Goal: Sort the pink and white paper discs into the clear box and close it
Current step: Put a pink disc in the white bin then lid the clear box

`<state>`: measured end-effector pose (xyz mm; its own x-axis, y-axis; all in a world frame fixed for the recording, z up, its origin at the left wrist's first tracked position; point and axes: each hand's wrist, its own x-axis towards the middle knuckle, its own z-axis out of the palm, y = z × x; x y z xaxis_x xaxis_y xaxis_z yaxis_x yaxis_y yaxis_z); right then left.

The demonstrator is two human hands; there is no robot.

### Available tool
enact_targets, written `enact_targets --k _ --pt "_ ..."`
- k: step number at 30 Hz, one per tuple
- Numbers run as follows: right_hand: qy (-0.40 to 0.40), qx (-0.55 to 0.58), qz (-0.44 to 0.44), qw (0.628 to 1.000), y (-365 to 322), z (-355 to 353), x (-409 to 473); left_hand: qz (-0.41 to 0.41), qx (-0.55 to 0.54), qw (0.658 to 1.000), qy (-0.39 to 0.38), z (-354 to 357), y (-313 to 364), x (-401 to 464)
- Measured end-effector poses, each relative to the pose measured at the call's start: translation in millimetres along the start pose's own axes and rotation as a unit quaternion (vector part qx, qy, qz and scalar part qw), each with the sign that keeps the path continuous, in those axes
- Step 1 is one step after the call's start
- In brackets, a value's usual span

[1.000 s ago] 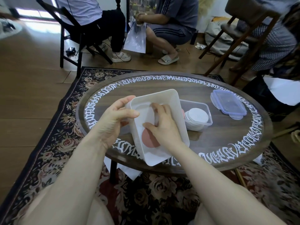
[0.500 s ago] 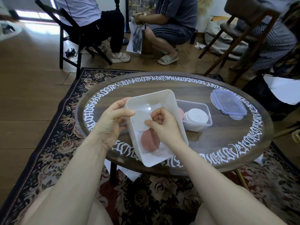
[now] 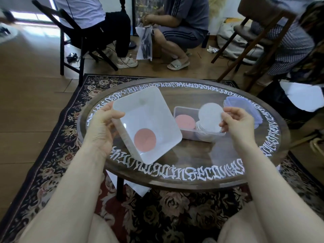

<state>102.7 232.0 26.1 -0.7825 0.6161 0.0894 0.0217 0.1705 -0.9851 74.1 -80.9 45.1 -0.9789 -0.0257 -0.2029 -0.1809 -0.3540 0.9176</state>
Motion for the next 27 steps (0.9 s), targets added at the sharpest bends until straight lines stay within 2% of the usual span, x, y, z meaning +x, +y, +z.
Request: enact_targets --k 6,12,16,19,23,24,25,27 --pt "0.004 -0.082 0.039 0.996 24.0 -13.2 15.2 -0.002 -0.004 1.0 0.012 1.3 -1.5 3.7" --pt "0.006 -0.222 -0.034 0.975 28.2 -1.1 9.4 -0.003 0.0 1.0 0.0 1.5 -3.8 5.8" --pt "0.008 -0.333 -0.102 0.937 25.0 4.3 4.6 -0.011 -0.001 1.0 -0.003 -0.4 -4.3 7.7" --pt "-0.043 -0.372 -0.156 0.914 21.0 8.6 1.6 -0.008 -0.002 1.0 -0.004 0.3 -4.0 9.2" --pt "-0.101 -0.491 -0.154 0.851 22.9 11.6 -1.0 -0.002 0.007 1.0 -0.021 0.2 -4.4 8.3" --pt "-0.096 -0.494 -0.155 0.85 23.2 12.4 -2.7 -0.002 0.009 1.0 -0.022 0.3 -4.5 7.8" --pt "-0.082 -0.459 -0.163 0.869 20.9 14.2 -6.9 -0.001 0.011 1.0 -0.023 0.2 -5.0 7.4" --pt "-0.072 -0.273 -0.159 0.946 9.1 21.4 -21.9 0.002 0.011 1.0 -0.024 0.9 -5.5 7.4"
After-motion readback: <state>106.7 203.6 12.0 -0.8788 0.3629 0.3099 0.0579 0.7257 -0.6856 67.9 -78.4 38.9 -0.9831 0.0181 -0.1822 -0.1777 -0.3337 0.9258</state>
